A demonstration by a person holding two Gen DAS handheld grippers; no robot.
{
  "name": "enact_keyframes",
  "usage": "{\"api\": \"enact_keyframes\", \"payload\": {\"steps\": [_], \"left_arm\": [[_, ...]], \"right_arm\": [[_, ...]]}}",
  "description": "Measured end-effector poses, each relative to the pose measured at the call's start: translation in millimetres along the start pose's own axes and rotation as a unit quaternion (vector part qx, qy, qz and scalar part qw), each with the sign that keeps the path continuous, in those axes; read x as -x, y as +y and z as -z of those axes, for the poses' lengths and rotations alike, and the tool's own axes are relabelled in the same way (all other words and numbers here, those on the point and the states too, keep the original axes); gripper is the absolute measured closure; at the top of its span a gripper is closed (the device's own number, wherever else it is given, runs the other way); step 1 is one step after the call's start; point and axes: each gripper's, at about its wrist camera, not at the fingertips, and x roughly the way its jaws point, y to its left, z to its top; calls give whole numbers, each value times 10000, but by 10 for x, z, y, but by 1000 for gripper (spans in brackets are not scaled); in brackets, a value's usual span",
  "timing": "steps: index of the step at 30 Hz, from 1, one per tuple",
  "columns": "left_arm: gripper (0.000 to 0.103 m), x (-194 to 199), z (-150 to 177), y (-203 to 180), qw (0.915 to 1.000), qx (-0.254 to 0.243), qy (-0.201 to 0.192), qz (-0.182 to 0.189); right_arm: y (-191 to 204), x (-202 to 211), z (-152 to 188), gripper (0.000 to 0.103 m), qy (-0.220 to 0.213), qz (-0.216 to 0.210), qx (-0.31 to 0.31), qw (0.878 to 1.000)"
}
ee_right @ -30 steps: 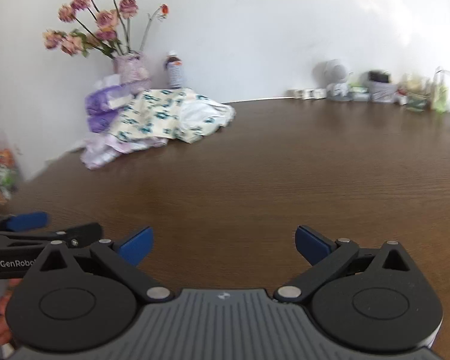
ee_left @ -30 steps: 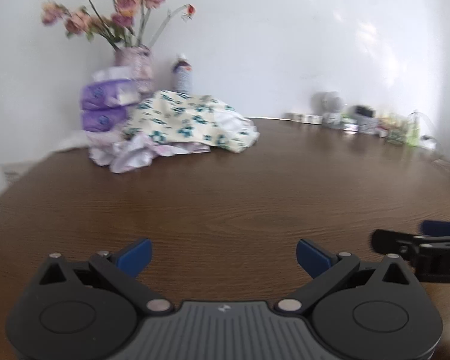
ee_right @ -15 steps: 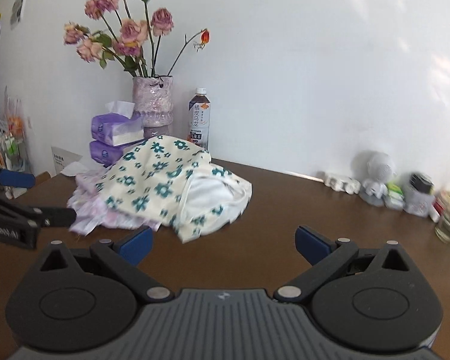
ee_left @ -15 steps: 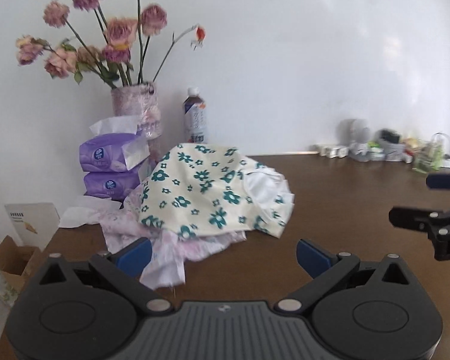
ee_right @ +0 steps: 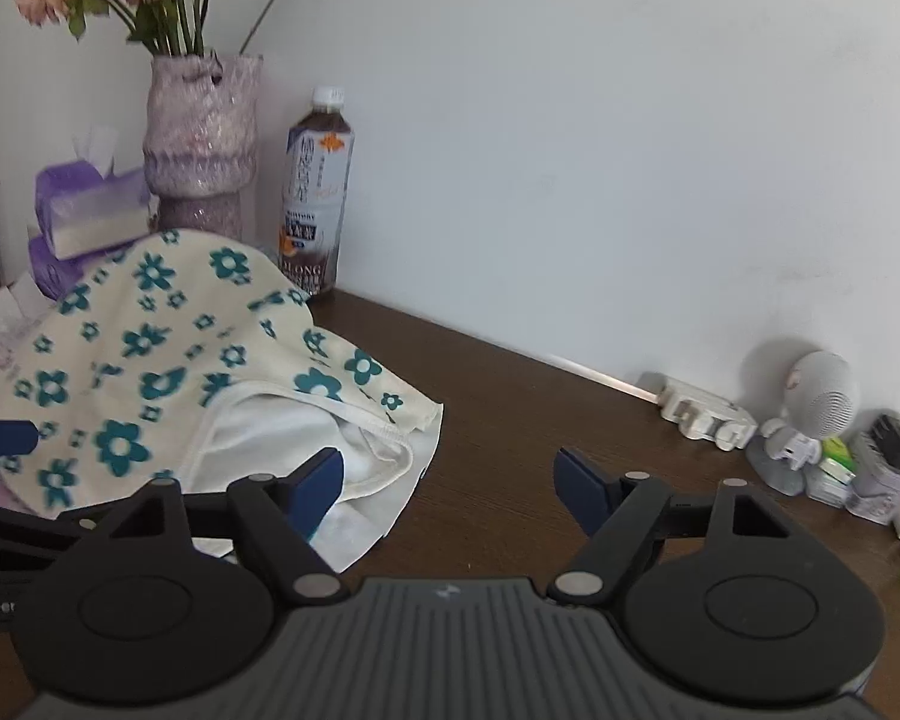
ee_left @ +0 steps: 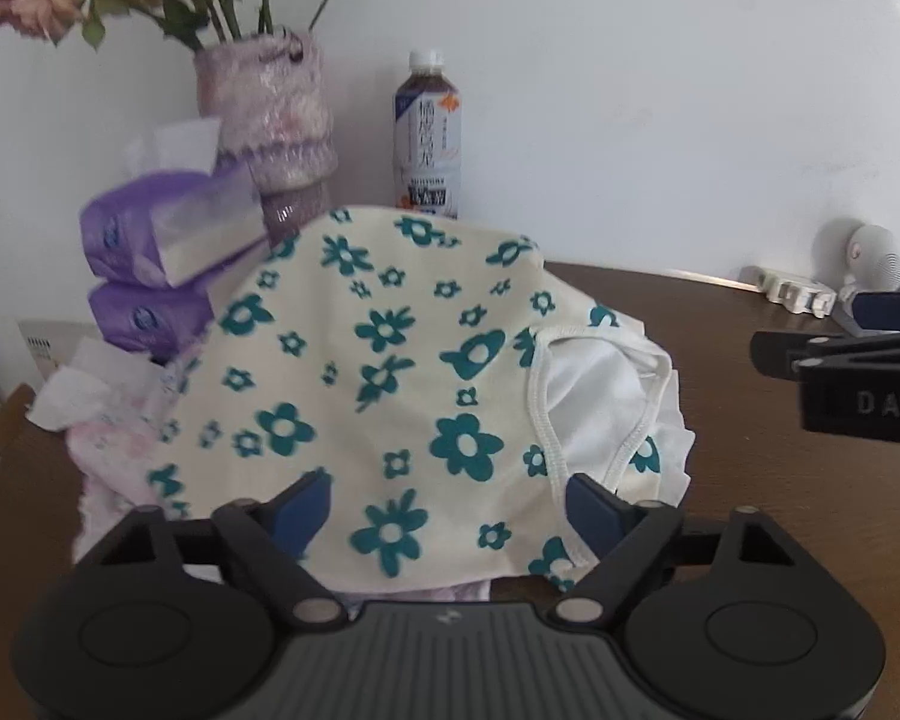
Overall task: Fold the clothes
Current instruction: 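Reach both tools to the teal-flower shirt and pinch its edges, then lift the shirt high with both tools, holding it up to unfold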
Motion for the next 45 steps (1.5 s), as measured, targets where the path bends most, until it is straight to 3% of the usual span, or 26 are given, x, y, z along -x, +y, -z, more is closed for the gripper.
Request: {"api": "enact_keyframes", "payload": {"steps": [6, 10, 13, 16, 18, 20, 21, 27, 35, 45], "left_arm": [[30, -197, 62, -95, 9998, 181, -49, -72], [30, -169, 109, -146, 9996, 84, -173, -186], [32, -179, 141, -214, 9992, -94, -258, -306], [49, -206, 160, -248, 9984, -259, -293, -416], [77, -190, 150, -204, 9982, -243, -362, -415], [91, -135, 120, -108, 9988, -132, -408, -232], [93, -91, 98, -55, 9990, -76, -421, -140], [96, 328, -125, 216, 9974, 97, -694, 150], [96, 1287, -666, 352, 9877, 86, -1538, 275], [97, 3158, -1657, 248, 9552, -189, -2805, 924]], "right_arm": [[11, -610, 56, 44, 194, -234, 23, 9995], [0, -884, 108, 50, 261, -276, 16, 9993], [-19, -994, 100, 61, 173, -366, -134, 9991], [-31, -1058, 83, 82, 172, -533, -305, 9980], [-31, -1039, 77, 100, 154, -702, -386, 9967], [-52, -927, 55, 101, -21, -798, -507, 9955], [-74, -850, 33, 101, -126, -847, -585, 9946], [-232, -102, -329, 101, -887, -924, -1005, 9867], [-259, 1412, -1012, 101, -2031, -650, -1094, 9709], [-646, 3518, -1579, 101, -3410, 387, -1169, 9320]]}}
